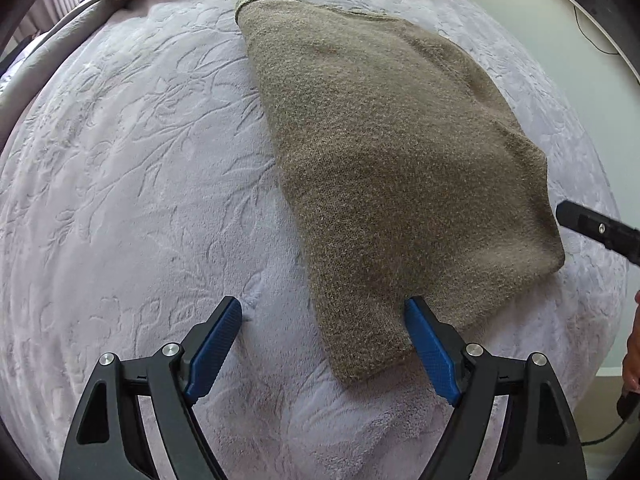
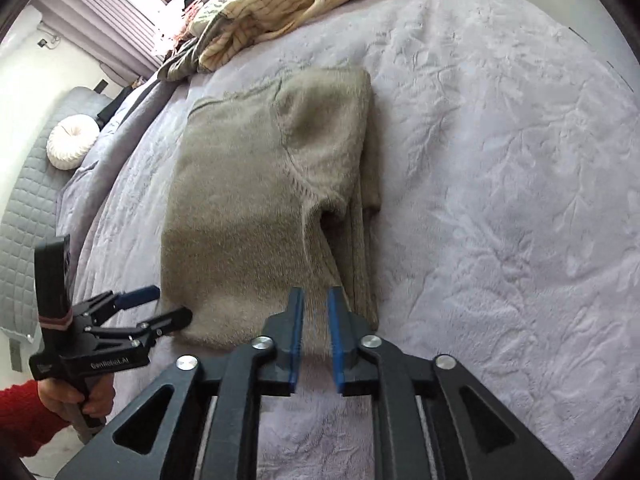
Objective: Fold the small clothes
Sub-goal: 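Lower the folded sweater onto the bed and open the right tool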
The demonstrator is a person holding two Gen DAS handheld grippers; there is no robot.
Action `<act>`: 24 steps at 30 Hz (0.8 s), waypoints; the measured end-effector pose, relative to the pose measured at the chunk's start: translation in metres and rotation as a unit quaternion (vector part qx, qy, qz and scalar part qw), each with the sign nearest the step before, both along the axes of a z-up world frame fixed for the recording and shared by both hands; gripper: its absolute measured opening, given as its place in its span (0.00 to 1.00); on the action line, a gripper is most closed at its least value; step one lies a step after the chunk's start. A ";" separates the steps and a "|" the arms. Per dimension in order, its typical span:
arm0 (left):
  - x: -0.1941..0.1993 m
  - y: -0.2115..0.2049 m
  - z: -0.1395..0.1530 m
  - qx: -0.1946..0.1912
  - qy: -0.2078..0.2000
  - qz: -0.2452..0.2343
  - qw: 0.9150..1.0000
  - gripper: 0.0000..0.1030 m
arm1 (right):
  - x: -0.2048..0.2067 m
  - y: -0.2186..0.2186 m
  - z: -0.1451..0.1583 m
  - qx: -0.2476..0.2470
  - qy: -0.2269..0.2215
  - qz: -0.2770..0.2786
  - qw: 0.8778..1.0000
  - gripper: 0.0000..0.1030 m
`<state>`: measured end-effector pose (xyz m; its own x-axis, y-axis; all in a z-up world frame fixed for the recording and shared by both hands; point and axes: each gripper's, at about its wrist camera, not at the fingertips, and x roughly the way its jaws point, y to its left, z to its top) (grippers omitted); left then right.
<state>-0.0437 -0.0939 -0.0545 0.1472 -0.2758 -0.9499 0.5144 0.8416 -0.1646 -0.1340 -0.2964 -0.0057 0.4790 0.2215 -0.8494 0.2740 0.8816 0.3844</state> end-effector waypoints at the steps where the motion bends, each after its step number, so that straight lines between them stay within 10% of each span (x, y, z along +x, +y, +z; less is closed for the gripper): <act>1: -0.001 0.000 0.000 0.001 -0.001 0.000 1.000 0.82 | 0.006 -0.001 0.000 0.001 -0.001 -0.001 1.000 0.37; 5: -0.001 0.000 -0.001 0.000 0.000 0.003 1.000 0.82 | 0.027 0.000 -0.010 -0.012 0.017 -0.003 1.000 0.08; 12: -0.002 0.003 -0.003 -0.006 0.007 0.007 1.000 0.82 | 0.002 -0.043 -0.059 0.136 0.017 -0.106 0.985 0.07; 24: 0.002 0.006 -0.002 -0.007 0.015 0.020 1.000 0.82 | -0.027 -0.052 -0.044 0.125 0.053 -0.146 0.980 0.08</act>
<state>-0.0419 -0.0878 -0.0562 0.1295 -0.2842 -0.9500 0.4745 0.8590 -0.1923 -0.1609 -0.3481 -0.0494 0.4656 0.2957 -0.8341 0.5499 0.6419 0.5345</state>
